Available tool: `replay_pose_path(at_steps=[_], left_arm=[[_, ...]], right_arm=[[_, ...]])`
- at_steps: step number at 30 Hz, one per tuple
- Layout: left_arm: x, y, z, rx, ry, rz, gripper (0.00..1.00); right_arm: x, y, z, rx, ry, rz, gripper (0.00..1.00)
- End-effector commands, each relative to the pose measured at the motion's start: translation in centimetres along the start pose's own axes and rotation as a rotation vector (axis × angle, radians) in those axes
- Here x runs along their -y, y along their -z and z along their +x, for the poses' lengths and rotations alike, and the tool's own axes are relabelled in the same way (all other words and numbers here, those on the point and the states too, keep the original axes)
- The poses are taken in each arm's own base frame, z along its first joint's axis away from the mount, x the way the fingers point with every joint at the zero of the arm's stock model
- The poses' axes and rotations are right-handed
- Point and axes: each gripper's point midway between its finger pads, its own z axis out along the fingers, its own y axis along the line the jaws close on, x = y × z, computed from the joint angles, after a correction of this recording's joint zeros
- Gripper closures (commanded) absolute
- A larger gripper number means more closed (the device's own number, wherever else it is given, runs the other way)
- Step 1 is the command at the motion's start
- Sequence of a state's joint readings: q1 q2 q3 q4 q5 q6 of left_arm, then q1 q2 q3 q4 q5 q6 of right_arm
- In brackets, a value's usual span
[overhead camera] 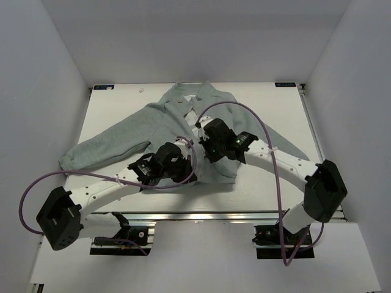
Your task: Zip up the jacket
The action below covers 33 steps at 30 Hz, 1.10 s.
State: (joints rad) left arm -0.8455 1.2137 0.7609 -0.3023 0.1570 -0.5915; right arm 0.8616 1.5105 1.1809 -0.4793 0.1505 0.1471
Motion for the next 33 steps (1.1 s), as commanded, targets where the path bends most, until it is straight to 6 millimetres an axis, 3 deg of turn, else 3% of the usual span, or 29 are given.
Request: replay_pose_path(at_steps=[1, 3, 4, 9, 16, 21, 22, 23, 25, 26, 27, 28, 30, 33], left_arm=[[-1.1, 1.4, 7.2, -0.240, 0.075, 0.014, 1.00], [-1.8, 1.5, 9.2, -0.279, 0.133, 0.011, 1.00], [-1.3, 1.8, 9.4, -0.280, 0.145, 0.046, 1.00], [-2.3, 3.3, 12.0, -0.326, 0.240, 0.005, 1.00], [-3.2, 4.9, 15.4, -0.370, 0.388, -0.008, 1.00], [-3.6, 5.4, 16.0, -0.384, 0.431, -0.036, 1.00], [-3.6, 5.3, 15.9, -0.382, 0.431, -0.038, 1.00], [-3.7, 5.3, 15.9, -0.382, 0.424, -0.045, 1.00], [-3.9, 5.0, 15.8, -0.387, 0.421, -0.067, 1.00], [-3.9, 5.0, 15.9, -0.395, 0.416, -0.071, 1.00], [-4.0, 5.0, 16.1, -0.408, 0.417, -0.078, 1.00], [-4.2, 4.9, 16.3, -0.417, 0.419, -0.090, 1.00], [-4.4, 4.9, 16.4, -0.422, 0.422, -0.103, 1.00], [-4.3, 4.7, 15.9, -0.400, 0.412, -0.094, 1.00]], right_arm=[[4.0, -0.5, -4.5, 0.081, -0.024, 0.118, 1.00], [5.1, -1.6, -5.2, 0.057, -0.028, 0.148, 1.00], [5.5, -2.6, -4.9, 0.030, -0.024, 0.158, 1.00], [8.7, -4.7, -7.2, 0.033, -0.020, 0.197, 1.00], [14.3, -9.7, -13.2, 0.069, -0.045, 0.238, 1.00], [18.9, -13.1, -17.5, 0.158, -0.038, 0.296, 1.00], [20.5, -14.4, -17.3, 0.167, -0.038, 0.316, 1.00], [21.8, -15.0, -19.0, 0.251, -0.032, 0.346, 1.00], [24.3, -16.2, -19.6, 0.308, -0.022, 0.393, 1.00], [25.5, -16.2, -20.3, 0.342, -0.031, 0.421, 1.00], [26.7, -15.1, -23.0, 0.437, -0.044, 0.455, 1.00], [28.2, -15.8, -23.0, 0.457, -0.052, 0.480, 1.00], [29.7, -15.8, -24.6, 0.545, -0.069, 0.490, 1.00], [29.2, -16.3, -25.8, 0.598, -0.038, 0.445, 1.00]])
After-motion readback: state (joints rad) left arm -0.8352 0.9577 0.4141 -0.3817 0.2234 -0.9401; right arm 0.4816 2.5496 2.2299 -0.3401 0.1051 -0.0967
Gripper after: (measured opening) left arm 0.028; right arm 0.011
